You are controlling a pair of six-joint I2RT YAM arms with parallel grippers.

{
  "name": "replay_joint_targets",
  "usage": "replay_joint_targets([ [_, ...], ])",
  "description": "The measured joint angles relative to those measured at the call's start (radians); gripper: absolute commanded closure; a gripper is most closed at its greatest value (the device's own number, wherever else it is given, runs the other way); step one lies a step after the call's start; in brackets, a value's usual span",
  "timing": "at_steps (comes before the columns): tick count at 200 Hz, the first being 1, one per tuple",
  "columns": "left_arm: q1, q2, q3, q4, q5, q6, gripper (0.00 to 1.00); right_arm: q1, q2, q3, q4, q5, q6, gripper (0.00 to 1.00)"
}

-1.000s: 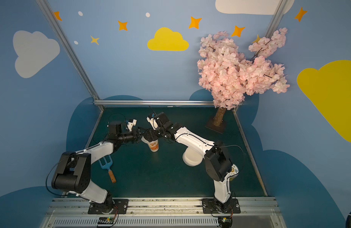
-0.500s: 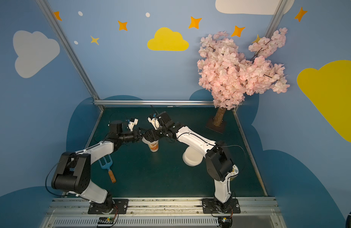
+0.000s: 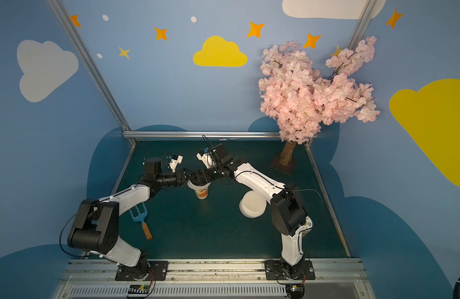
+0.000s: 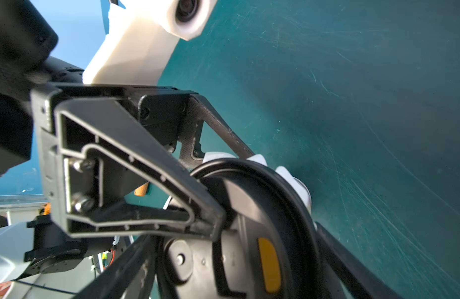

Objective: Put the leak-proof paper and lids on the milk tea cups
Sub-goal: Secure the cup lid on the cup.

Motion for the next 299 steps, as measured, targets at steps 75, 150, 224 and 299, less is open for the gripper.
replay_joint_targets([
  [75,0.013,0.013,0.002,-0.013,0.035,-0.001,0.31,-0.095,-0.008,-0.042,0.077,-0.085,0.118,0.12],
  [150,0.012,0.013,0.002,-0.025,0.049,0.003,0.31,-0.089,-0.119,-0.315,0.354,-0.12,0.2,0.12],
  [224,0.013,0.016,0.01,-0.037,0.046,0.007,0.31,-0.086,-0.153,-0.402,0.475,-0.185,0.198,0.12],
  [299,0.013,0.021,0.017,-0.045,0.045,0.007,0.31,-0.072,-0.162,-0.457,0.542,-0.237,0.177,0.12],
])
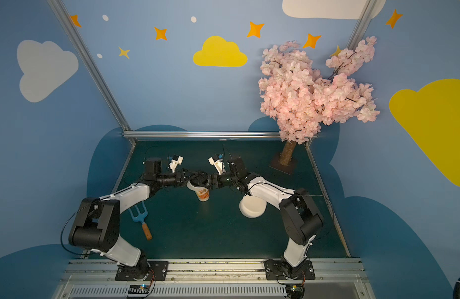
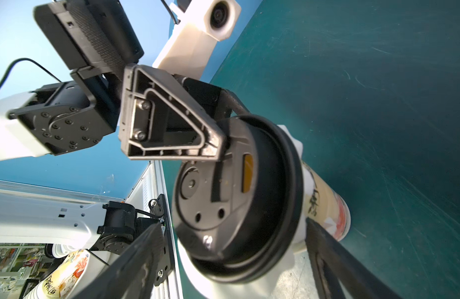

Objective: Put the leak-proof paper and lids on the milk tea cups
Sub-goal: Secure the cup lid on the cup.

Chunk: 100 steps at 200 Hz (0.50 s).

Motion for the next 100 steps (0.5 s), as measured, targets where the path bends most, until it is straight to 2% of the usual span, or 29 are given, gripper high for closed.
replay_joint_targets([
  [75,0.005,0.0,0.0,0.0,-0.005,0.0,0.31,0.002,0.033,0.018,0.01,0.013,0.008,0.12],
  [100,0.005,0.0,0.0,-0.001,-0.008,0.001,0.31,0.014,0.025,-0.016,0.066,0.045,0.008,0.12],
])
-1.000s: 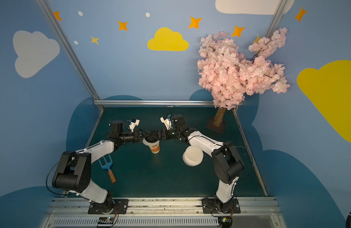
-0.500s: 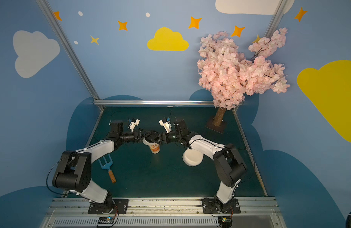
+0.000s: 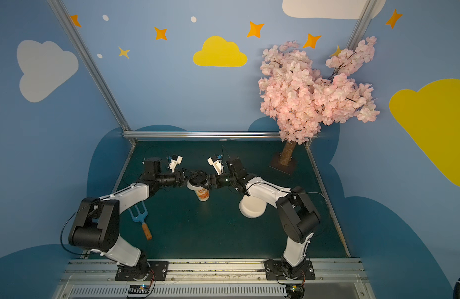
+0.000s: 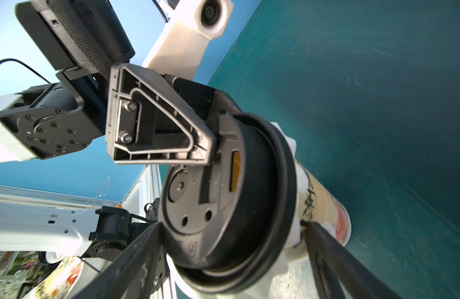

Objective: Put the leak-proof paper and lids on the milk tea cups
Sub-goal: Secure the cup lid on the cup.

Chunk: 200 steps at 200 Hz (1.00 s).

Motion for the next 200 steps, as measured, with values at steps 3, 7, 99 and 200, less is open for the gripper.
replay_joint_targets([
  [3,0.0,0.0,0.0,0.0,0.0,0.0,0.31,0.002,-0.002,-0.006,0.007,0.006,0.0,0.12],
  [7,0.0,0.0,0.0,0.0,0.0,0.001,0.31,0.005,-0.007,-0.018,0.023,0.016,0.0,0.12],
  [99,-0.008,0.0,0.0,0.005,-0.006,0.016,0.32,0.034,-0.049,-0.129,0.159,0.129,0.016,0.12],
  [200,-0.019,-0.025,-0.015,0.01,-0.039,0.043,0.32,-0.01,-0.049,-0.146,0.177,-0.005,0.232,0.12],
])
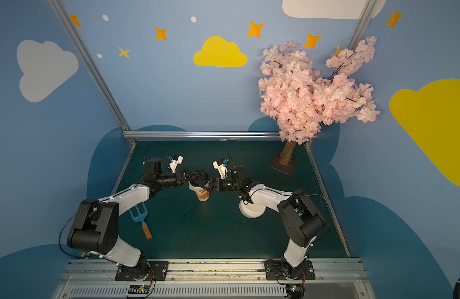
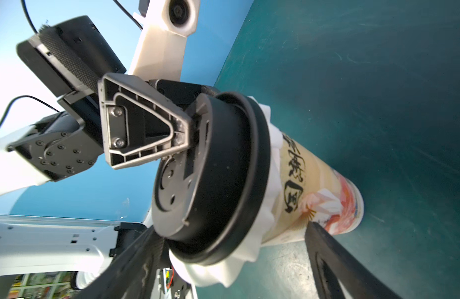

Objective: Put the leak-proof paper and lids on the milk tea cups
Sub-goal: Secure the cup lid on the cup.

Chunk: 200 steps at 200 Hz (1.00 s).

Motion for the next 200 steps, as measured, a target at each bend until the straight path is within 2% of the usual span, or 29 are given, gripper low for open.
replay_joint_targets([
  [73,-0.002,-0.019,-0.019,0.005,-0.001,0.009,0.32,-0.031,0.029,0.051,0.032,0.012,0.132,0.12],
  [99,-0.002,-0.017,-0.019,0.01,-0.002,0.009,0.32,-0.034,0.057,0.058,0.032,0.04,0.136,0.13],
  [200,-0.001,0.0,-0.019,0.035,-0.001,0.008,0.32,-0.019,0.105,-0.039,0.328,0.095,0.085,0.14],
])
